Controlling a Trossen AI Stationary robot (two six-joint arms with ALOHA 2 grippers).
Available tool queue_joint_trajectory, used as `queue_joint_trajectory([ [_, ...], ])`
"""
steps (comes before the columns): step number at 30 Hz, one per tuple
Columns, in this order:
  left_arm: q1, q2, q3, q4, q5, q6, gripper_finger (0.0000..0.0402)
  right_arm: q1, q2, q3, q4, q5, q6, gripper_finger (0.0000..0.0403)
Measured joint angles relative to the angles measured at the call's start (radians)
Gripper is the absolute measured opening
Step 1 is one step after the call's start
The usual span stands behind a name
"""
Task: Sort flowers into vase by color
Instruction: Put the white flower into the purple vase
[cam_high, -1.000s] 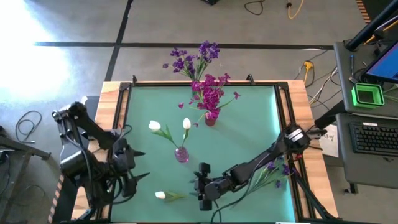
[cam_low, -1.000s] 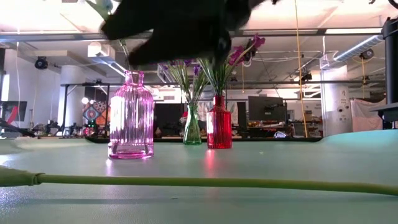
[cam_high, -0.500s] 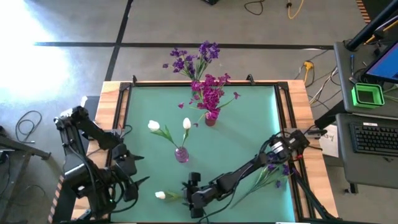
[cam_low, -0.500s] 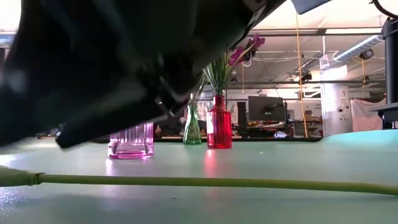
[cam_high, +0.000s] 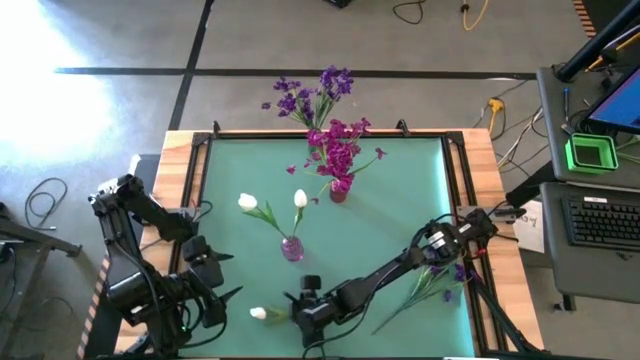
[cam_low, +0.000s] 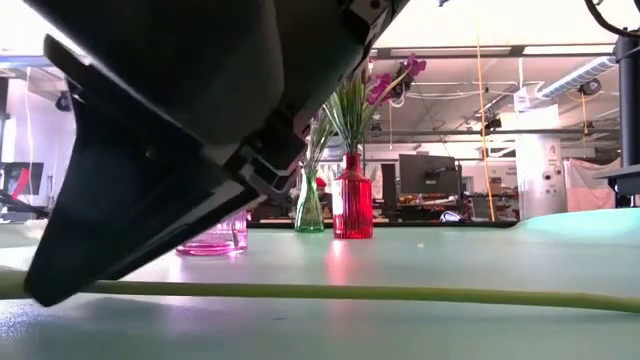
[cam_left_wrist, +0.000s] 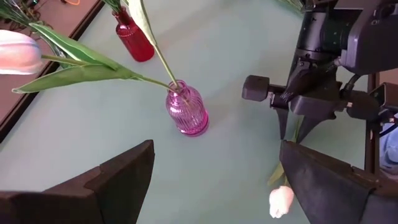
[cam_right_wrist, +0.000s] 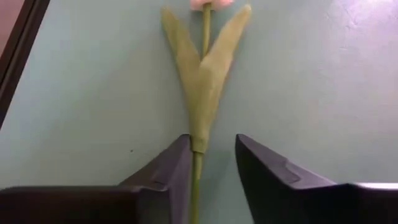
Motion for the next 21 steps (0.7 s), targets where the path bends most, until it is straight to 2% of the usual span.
queue_joint_trajectory([
  [4,0.0,0.0,0.0,0.0,-0.02,-0.012,0.0335,-0.001,-0.001,0.0,0.012,-0.019,-0.008,0.0065],
  [8,0.0,0.0,0.0,0.0,-0.039,-0.021,0.0335,-0.005,0.001,-0.004,0.026,-0.05,-0.002,0.0035],
  [13,0.0,0.0,0.0,-0.001,-0.053,-0.021,0.0335,-0.011,0.0,-0.022,0.03,-0.061,0.014,0.0014],
  [18,0.0,0.0,0.0,-0.002,-0.059,-0.021,0.0335,-0.011,-0.008,-0.024,0.027,-0.068,-0.005,0.001],
  [21,0.001,0.0,0.0,-0.003,-0.096,-0.02,0.0335,-0.007,-0.023,-0.024,0.026,-0.066,-0.042,0.001],
])
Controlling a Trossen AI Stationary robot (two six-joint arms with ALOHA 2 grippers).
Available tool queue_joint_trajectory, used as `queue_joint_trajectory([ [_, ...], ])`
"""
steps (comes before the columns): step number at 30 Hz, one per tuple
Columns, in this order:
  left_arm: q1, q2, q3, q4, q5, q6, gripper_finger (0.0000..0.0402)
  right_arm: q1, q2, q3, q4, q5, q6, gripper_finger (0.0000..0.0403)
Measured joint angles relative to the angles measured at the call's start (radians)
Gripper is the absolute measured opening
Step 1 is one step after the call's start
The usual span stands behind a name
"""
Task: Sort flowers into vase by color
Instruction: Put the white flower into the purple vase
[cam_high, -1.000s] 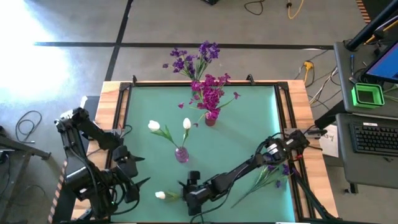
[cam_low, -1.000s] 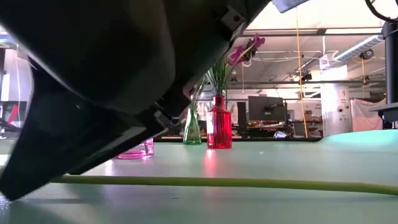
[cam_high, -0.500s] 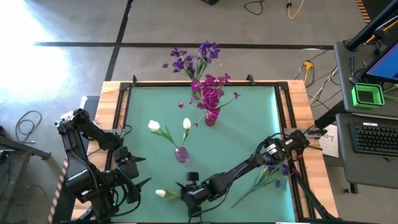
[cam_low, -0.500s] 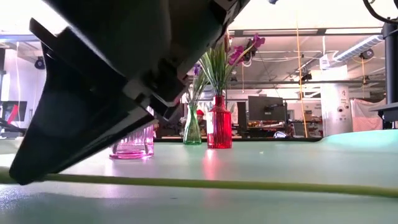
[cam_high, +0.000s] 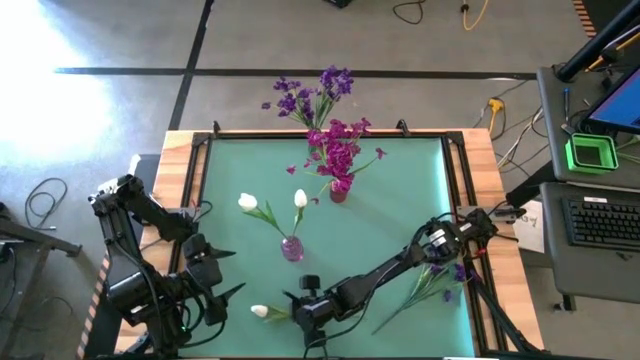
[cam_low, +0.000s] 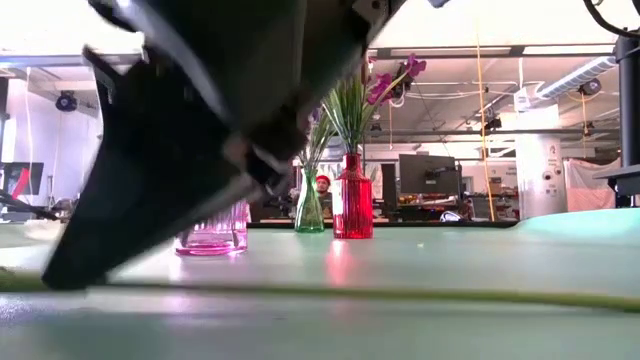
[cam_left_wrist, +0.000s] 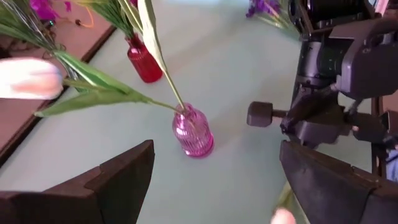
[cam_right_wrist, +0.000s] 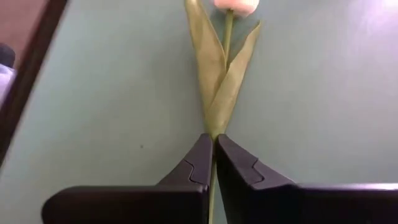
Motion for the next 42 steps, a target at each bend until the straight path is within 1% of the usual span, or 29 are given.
queue_joint_trajectory([
  [4,0.0,0.0,0.0,0.0,-0.018,0.0,0.0335,0.014,-0.04,0.001,0.002,0.046,-0.04,0.0009],
  [8,0.0,0.0,0.0,0.001,-0.018,-0.008,0.0335,0.023,-0.103,-0.028,0.0,0.072,-0.067,0.0009],
  [10,0.0,0.0,0.0,0.001,-0.02,-0.008,0.0335,0.025,-0.143,-0.052,-0.002,0.103,-0.085,0.0009],
  [13,0.006,-0.002,0.016,0.001,-0.046,-0.008,0.0335,0.025,-0.214,-0.093,0.028,0.169,-0.124,0.0009],
  [16,0.009,-0.009,0.051,-0.007,-0.086,0.012,0.0335,0.024,-0.298,-0.155,0.114,0.222,-0.165,0.0009],
  [18,0.008,-0.011,0.072,-0.006,-0.126,0.042,0.0335,0.023,-0.355,-0.216,0.225,0.255,-0.209,0.0009],
  [21,0.006,-0.014,0.087,-0.007,-0.194,0.086,0.0335,0.017,-0.432,-0.333,0.451,0.275,-0.284,0.0009],
  [24,0.008,-0.015,0.081,-0.007,-0.222,0.124,0.0335,0.004,-0.488,-0.45,0.683,0.288,-0.349,0.0009],
  [27,0.011,-0.015,0.071,-0.008,-0.232,0.151,0.0335,-0.012,-0.516,-0.554,0.913,0.29,-0.401,0.0009],
  [29,0.011,-0.016,0.068,-0.007,-0.26,0.158,0.0335,-0.017,-0.521,-0.607,1.06,0.287,-0.437,0.0009],
  [31,0.012,-0.018,0.066,-0.007,-0.265,0.178,0.0335,-0.021,-0.523,-0.645,1.187,0.286,-0.472,0.0009],
  [34,0.012,-0.018,0.066,-0.007,-0.264,0.218,0.0335,-0.021,-0.524,-0.687,1.317,0.286,-0.523,0.0009],
  [37,0.012,-0.027,0.066,-0.007,-0.265,0.263,0.0335,-0.021,-0.524,-0.721,1.394,0.286,-0.552,0.0009],
  [42,0.024,-0.05,0.066,-0.007,-0.313,0.301,0.0335,-0.021,-0.524,-0.755,1.529,0.282,-0.597,0.0009],
])
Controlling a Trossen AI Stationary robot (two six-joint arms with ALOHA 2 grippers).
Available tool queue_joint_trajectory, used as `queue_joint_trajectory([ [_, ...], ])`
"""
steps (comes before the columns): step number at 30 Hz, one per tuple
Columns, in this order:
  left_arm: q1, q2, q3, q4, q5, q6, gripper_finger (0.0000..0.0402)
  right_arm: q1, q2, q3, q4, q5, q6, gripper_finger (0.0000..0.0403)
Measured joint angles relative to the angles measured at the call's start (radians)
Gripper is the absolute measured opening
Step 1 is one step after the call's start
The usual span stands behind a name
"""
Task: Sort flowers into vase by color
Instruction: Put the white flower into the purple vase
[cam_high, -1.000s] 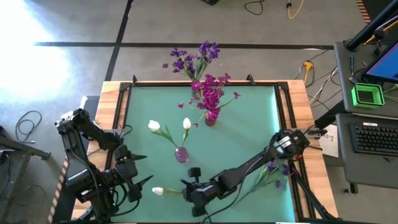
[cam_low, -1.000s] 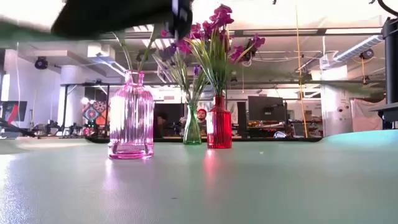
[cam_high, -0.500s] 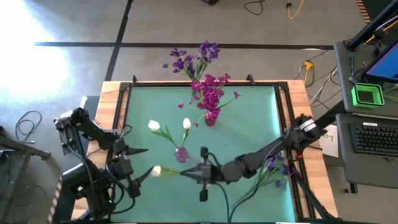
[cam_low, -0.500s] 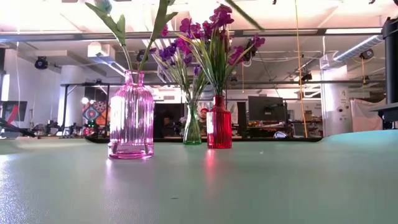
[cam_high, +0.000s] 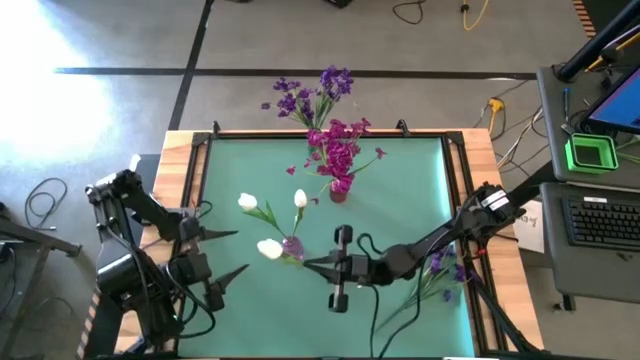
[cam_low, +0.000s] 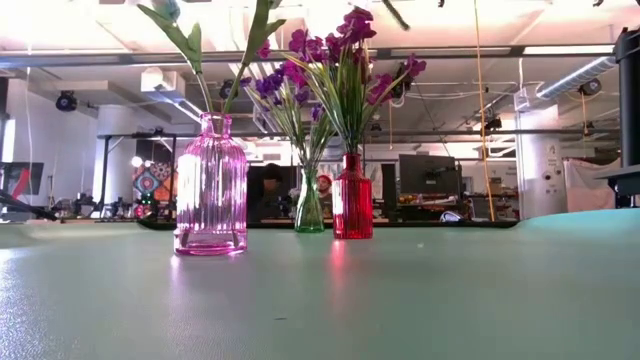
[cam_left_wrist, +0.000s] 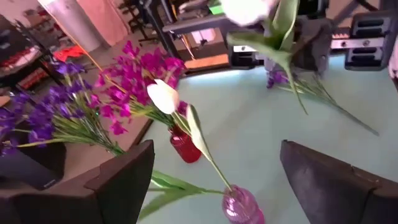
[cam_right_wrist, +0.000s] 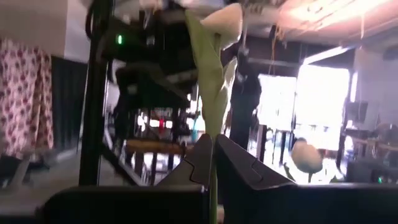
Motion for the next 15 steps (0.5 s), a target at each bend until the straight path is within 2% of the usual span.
queue_joint_trajectory([
  [4,0.006,-0.004,-0.013,0.017,-0.008,0.015,0.0333,0.0,0.0,-0.025,0.136,-0.058,-0.059,0.0009],
  [8,0.005,-0.002,-0.076,0.135,-0.007,0.049,0.0323,0.001,0.0,-0.035,0.22,-0.087,-0.09,0.0009],
  [12,0.016,-0.002,-0.168,0.358,0.029,0.181,0.0311,0.0,0.0,-0.021,0.213,-0.142,-0.088,0.0009],
  [15,0.036,-0.002,-0.239,0.618,0.096,0.385,0.0303,0.0,0.0,0.0,0.217,-0.162,-0.104,0.0009],
])
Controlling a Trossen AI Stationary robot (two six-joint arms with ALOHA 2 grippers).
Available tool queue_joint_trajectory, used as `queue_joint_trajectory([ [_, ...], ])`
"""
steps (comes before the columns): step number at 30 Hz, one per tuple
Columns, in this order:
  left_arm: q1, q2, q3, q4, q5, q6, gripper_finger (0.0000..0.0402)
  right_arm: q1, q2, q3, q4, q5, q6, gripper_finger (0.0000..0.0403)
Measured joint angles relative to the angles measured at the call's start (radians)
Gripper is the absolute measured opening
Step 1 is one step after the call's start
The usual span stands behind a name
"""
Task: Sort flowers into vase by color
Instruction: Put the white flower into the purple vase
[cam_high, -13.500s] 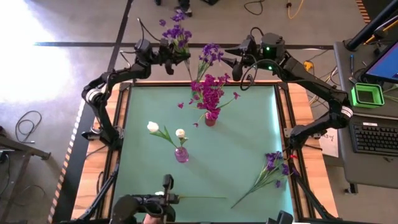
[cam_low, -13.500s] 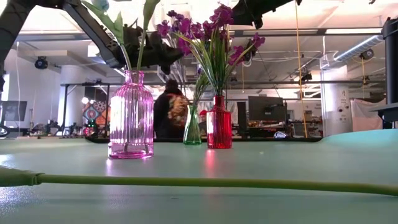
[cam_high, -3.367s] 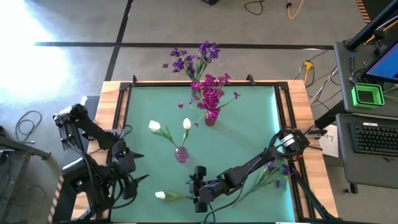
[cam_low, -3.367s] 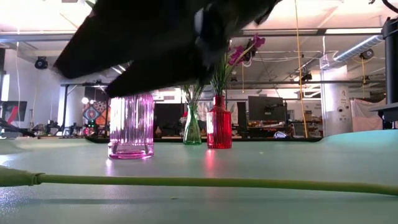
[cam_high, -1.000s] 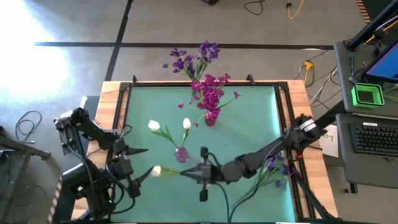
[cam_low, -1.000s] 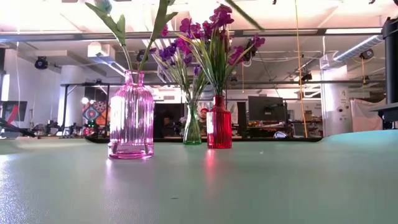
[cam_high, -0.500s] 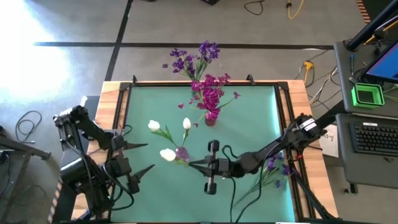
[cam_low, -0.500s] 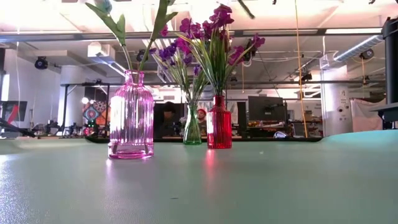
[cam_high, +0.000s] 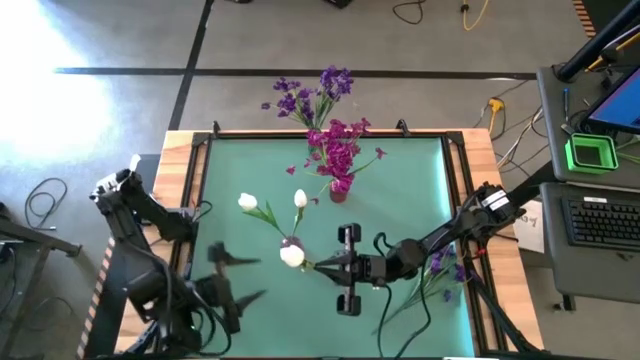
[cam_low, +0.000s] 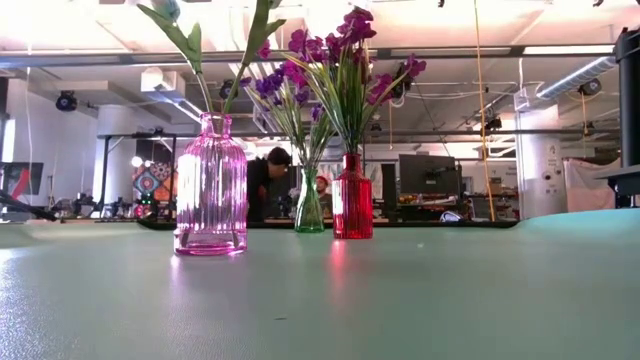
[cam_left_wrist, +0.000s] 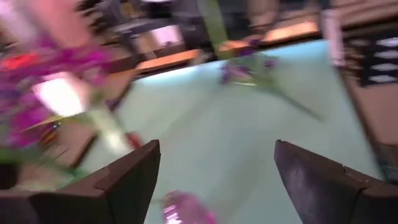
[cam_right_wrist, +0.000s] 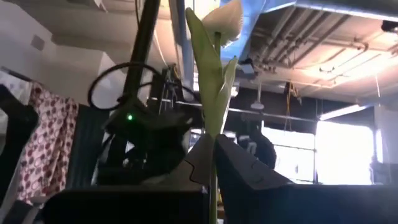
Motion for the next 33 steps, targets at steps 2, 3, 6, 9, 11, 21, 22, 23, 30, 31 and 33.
queue_joint_trajectory([
  [2,0.022,0.0,-0.051,0.211,0.077,0.195,0.03,0.0,0.0,0.014,-0.003,-0.004,-0.013,0.0009],
  [3,0.037,0.0,-0.078,0.334,0.121,0.3,0.0298,0.0,0.0,0.019,-0.005,-0.022,-0.015,0.0009],
  [6,0.086,-0.002,-0.163,0.664,0.194,0.55,0.0293,0.002,0.0,0.03,-0.005,-0.074,-0.01,0.0009],
  [9,0.144,-0.011,-0.254,0.959,0.209,0.694,0.0289,0.01,0.0,0.04,-0.007,-0.081,-0.011,0.0009],
  [11,0.182,-0.015,-0.317,1.128,0.217,0.738,0.0288,0.013,0.0,0.044,-0.006,-0.086,-0.012,0.0009],
  [21,0.342,0.002,-0.482,1.566,0.476,0.75,0.0287,0.013,0.0,0.044,-0.005,-0.107,-0.008,0.0009],
  [22,0.356,0.008,-0.482,1.577,0.497,0.75,0.0287,0.013,0.0,0.044,-0.005,-0.107,-0.013,0.0009],
  [23,0.371,0.015,-0.482,1.59,0.524,0.75,0.0287,0.013,0.0,0.044,-0.004,-0.107,-0.02,0.0009],
  [30,0.438,0.058,-0.482,1.684,0.558,0.751,0.0286,0.013,0.0,0.044,-0.004,-0.105,-0.054,0.0009],
  [31,0.443,0.063,-0.482,1.689,0.558,0.752,0.0285,0.013,0.0,0.044,-0.004,-0.105,-0.055,0.0009],
  [33,0.447,0.072,-0.482,1.702,0.57,0.753,0.0279,0.013,0.0,0.044,-0.004,-0.104,-0.058,0.0009],
])
